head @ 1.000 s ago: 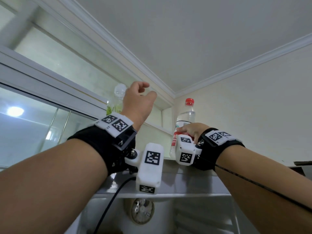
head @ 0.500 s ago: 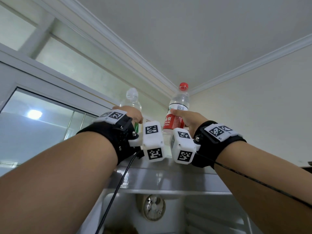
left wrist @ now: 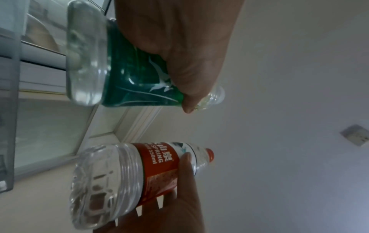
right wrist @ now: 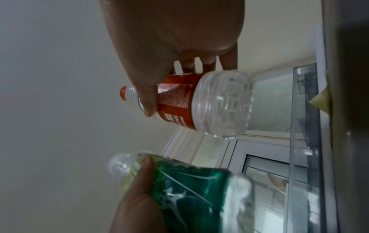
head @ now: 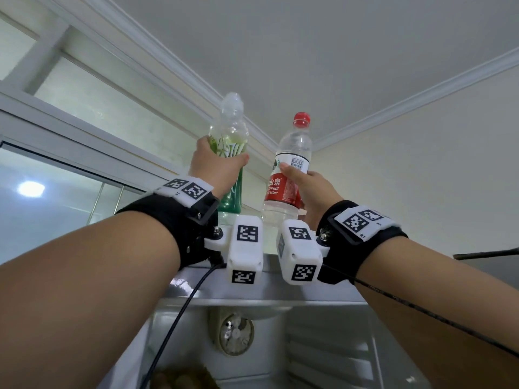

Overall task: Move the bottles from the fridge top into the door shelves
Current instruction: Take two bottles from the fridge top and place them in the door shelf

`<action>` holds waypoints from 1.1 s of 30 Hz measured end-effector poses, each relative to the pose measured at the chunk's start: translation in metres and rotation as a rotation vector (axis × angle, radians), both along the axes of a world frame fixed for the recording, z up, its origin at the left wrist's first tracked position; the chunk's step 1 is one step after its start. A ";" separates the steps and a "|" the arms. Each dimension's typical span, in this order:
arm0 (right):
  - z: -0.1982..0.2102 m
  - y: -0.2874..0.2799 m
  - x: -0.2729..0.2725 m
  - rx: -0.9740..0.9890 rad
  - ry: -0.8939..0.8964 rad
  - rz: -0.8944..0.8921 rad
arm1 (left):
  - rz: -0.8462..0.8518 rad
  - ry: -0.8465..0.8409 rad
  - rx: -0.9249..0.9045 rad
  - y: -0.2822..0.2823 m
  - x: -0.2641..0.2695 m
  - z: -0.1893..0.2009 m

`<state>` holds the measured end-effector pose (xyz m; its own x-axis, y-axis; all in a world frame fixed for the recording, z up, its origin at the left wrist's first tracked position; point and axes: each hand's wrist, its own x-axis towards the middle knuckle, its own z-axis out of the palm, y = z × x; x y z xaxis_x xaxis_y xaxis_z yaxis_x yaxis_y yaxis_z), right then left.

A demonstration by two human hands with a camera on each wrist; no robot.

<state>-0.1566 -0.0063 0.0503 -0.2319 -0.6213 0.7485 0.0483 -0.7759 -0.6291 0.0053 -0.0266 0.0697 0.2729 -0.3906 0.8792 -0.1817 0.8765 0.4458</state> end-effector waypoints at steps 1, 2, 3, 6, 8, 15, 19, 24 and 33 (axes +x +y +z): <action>-0.001 0.005 -0.003 -0.014 -0.009 -0.009 | -0.021 -0.008 -0.009 0.007 -0.007 0.000; -0.004 0.011 -0.006 -0.029 -0.018 -0.022 | -0.045 -0.022 -0.015 0.013 -0.015 -0.001; -0.007 0.017 -0.009 -0.050 -0.028 -0.033 | -0.079 -0.035 -0.009 0.019 -0.023 -0.003; -0.016 0.036 -0.020 -0.114 -0.081 -0.062 | -0.163 -0.064 0.044 0.038 -0.048 -0.013; -0.023 0.051 -0.029 -0.144 -0.107 -0.075 | -0.210 -0.082 0.069 0.051 -0.064 -0.023; -0.061 0.113 -0.064 -0.102 -0.052 -0.173 | -0.396 -0.087 0.156 0.093 -0.108 -0.061; -0.091 0.150 -0.087 -0.072 -0.043 -0.251 | -0.441 -0.089 0.215 0.124 -0.131 -0.094; -0.127 0.197 -0.115 -0.038 -0.007 -0.342 | -0.481 -0.099 0.225 0.161 -0.163 -0.133; -0.184 0.287 -0.160 0.018 -0.030 -0.494 | -0.681 -0.138 0.313 0.240 -0.215 -0.190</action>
<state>-0.3169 0.2810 -0.1337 -0.5229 -0.4448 0.7271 -0.3042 -0.6995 -0.6467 -0.2092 0.2132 -0.1199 -0.2219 -0.6703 0.7081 0.2817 0.6512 0.7047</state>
